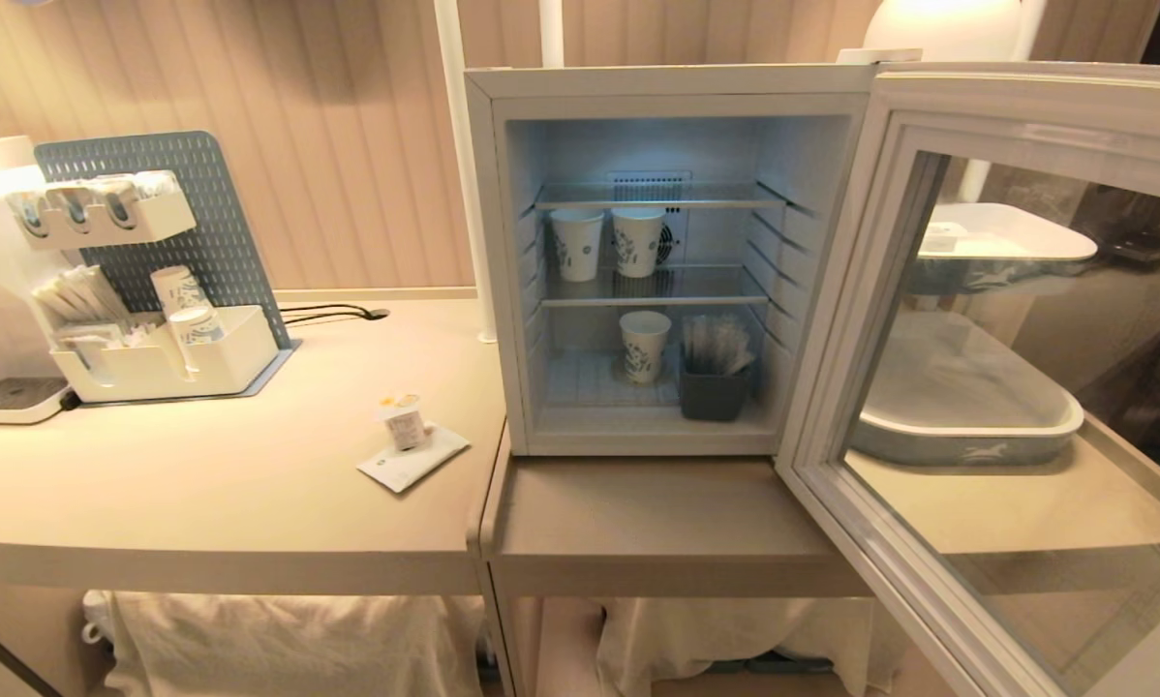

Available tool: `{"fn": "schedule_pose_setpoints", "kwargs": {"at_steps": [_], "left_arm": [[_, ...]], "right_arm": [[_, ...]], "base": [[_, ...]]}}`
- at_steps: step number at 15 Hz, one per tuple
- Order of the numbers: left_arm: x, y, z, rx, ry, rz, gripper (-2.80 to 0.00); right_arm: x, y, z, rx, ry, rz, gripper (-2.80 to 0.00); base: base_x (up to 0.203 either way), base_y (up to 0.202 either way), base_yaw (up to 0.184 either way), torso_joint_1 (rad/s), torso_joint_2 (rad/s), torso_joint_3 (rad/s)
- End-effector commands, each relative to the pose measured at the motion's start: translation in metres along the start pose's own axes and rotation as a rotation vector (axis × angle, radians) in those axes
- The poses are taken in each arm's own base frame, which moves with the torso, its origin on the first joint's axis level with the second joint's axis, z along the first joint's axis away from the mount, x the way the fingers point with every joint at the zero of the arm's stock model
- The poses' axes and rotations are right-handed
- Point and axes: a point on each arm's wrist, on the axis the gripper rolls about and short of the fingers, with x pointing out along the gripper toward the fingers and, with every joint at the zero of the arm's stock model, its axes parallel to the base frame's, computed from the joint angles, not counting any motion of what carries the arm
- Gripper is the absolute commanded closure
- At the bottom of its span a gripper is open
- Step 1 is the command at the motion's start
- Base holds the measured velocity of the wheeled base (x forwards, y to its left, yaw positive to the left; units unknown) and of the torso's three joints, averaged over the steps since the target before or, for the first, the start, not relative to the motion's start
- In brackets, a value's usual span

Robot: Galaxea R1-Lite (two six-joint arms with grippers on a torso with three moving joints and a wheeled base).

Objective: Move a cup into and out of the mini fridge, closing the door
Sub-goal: Put the yoghurt in the freezer

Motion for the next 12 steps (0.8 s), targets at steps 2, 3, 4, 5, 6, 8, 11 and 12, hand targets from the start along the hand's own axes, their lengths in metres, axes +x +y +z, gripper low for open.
{"fn": "schedule_pose_setpoints", "kwargs": {"at_steps": [2, 3, 4, 5, 6, 8, 11, 12], "left_arm": [[0.0004, -0.0002, -0.0012, -0.007, 0.001, -0.006, 0.00], [0.0004, -0.0002, -0.0011, -0.018, -0.001, -0.006, 0.00], [0.0003, -0.0001, -0.0007, -0.020, -0.002, -0.006, 0.00], [0.0004, -0.0001, -0.0008, -0.020, -0.002, -0.006, 0.00], [0.0003, -0.0001, -0.0007, -0.020, -0.002, -0.006, 0.00], [0.0004, -0.0002, -0.0011, -0.020, -0.001, -0.006, 0.00], [0.0004, -0.0002, -0.0011, -0.020, -0.001, -0.006, 0.00], [0.0004, -0.0002, -0.0011, -0.020, -0.001, -0.006, 0.00]], "right_arm": [[0.0001, 0.0000, 0.0000, -0.001, 0.002, 0.001, 0.00], [0.0001, 0.0000, 0.0000, -0.001, 0.002, 0.000, 0.00], [0.0001, 0.0000, 0.0000, -0.001, 0.002, 0.001, 0.00], [0.0001, 0.0000, 0.0000, -0.001, 0.002, 0.001, 0.00], [0.0001, 0.0000, 0.0000, -0.001, 0.002, 0.000, 0.00], [0.0001, 0.0000, 0.0000, -0.001, 0.002, 0.002, 0.00], [0.0001, 0.0000, 0.0000, -0.001, 0.002, 0.000, 0.00], [0.0001, 0.0000, 0.0000, -0.001, 0.002, 0.000, 0.00]], "base": [[0.000, 0.000, 0.000, 0.000, 0.00, 0.000], [0.000, 0.000, 0.000, 0.000, 0.00, 0.000], [-0.106, 0.000, -0.001, 0.009, 0.02, -0.002], [-0.165, 0.000, 0.003, 0.005, 0.01, 0.000], [-0.184, 0.000, 0.000, 0.002, 0.00, -0.002], [-0.201, 0.000, 0.000, 0.000, 0.00, 0.005], [-0.194, 0.000, 0.001, 0.000, 0.00, 0.002], [-0.193, 0.000, 0.004, 0.002, 0.00, -0.002]]}}
